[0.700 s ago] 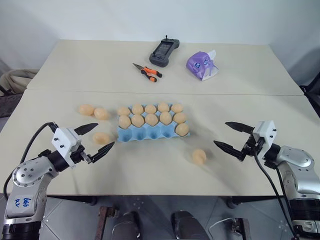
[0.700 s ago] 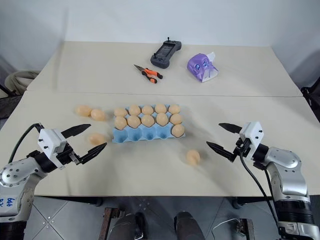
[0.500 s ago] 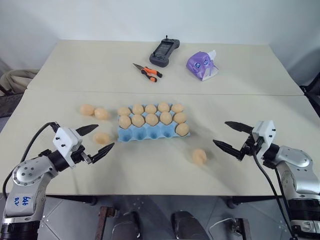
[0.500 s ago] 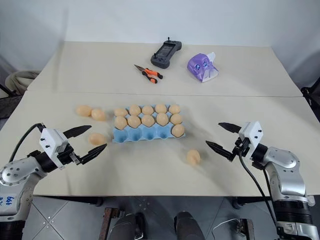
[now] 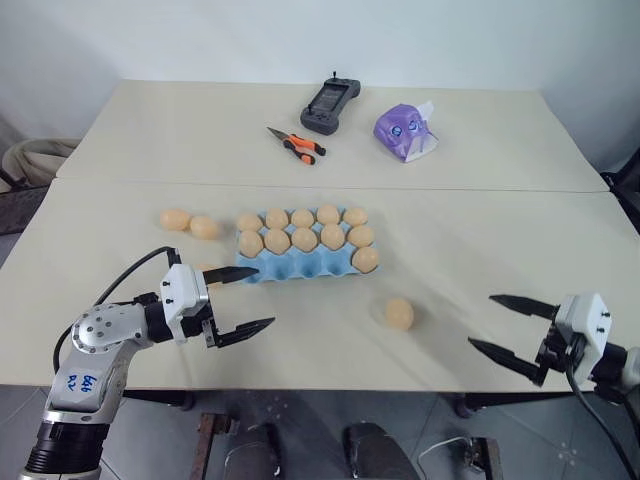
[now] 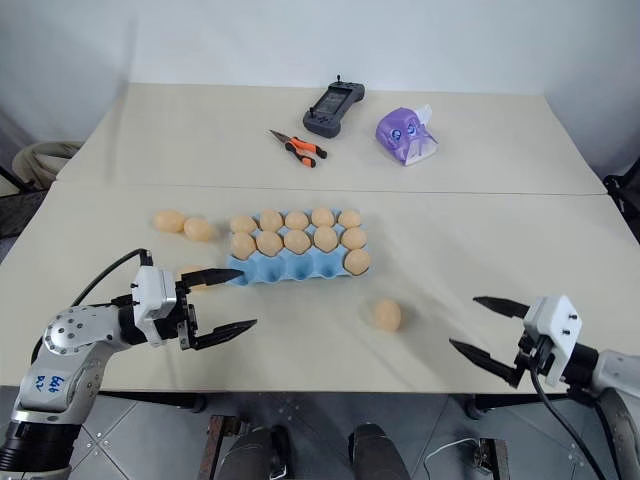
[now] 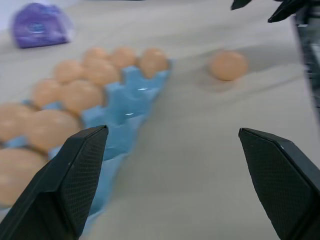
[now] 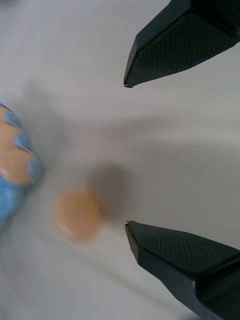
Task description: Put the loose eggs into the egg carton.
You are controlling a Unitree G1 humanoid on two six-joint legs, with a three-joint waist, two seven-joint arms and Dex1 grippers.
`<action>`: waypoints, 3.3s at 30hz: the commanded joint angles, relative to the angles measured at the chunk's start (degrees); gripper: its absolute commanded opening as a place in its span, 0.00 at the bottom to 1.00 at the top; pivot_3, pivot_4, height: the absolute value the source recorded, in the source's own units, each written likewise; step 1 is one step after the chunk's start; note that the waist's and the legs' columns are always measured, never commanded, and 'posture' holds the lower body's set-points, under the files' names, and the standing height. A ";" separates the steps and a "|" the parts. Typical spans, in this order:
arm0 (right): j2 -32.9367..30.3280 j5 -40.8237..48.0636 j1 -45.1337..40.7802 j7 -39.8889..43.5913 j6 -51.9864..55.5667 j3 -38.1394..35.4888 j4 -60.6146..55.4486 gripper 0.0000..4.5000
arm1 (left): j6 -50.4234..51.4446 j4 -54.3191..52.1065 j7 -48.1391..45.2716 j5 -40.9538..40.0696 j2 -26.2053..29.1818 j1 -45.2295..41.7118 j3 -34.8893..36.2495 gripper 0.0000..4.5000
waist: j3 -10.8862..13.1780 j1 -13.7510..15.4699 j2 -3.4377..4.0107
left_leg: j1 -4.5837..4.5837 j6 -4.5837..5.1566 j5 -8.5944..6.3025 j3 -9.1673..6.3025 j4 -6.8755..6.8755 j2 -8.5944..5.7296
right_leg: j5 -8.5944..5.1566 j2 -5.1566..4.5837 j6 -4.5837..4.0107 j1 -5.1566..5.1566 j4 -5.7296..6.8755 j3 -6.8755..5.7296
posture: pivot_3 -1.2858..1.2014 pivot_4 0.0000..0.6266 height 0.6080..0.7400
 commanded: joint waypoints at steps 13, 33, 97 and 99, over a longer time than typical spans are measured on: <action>3.92 -1.36 -18.58 -4.05 10.41 17.26 0.16 1.00 | 1.47 -1.78 0.32 -1.05 1.50 0.99 2.81 0.99 | 0.00 0.25 0.00 | -0.06 -0.01 0.00 -0.11 -0.01 0.07 | 0.01 -0.06 -0.04 -0.06 0.03 -0.04 | 0.52 0.24 1.00; 12.47 -5.35 -31.89 -3.34 5.62 25.07 9.36 0.49 | 1.37 -4.27 5.83 -0.31 -0.98 3.70 2.74 1.00 | 0.00 0.08 0.00 | -0.08 0.01 0.00 -0.03 0.08 0.05 | 0.00 0.01 -0.03 -0.10 0.08 -0.05 | 0.52 0.24 1.00; 10.15 -2.48 -14.70 -6.93 1.59 16.24 -5.77 1.00 | -2.68 18.06 28.14 9.49 -11.48 -1.19 5.99 0.91 | -0.02 0.41 -0.04 | 0.25 -0.21 -0.21 -0.33 0.01 0.07 | 0.05 0.01 -0.16 0.57 -0.47 -0.37 | 0.52 0.24 1.00; 11.45 -2.80 -14.79 -7.18 0.36 17.51 -6.43 1.00 | -3.04 17.87 28.16 9.35 -11.57 -0.86 6.36 0.80 | -0.02 0.34 -0.04 | 0.27 -0.21 -0.19 -0.35 0.02 0.07 | 0.06 -0.02 -0.16 0.59 -0.41 -0.37 | 0.52 0.24 1.00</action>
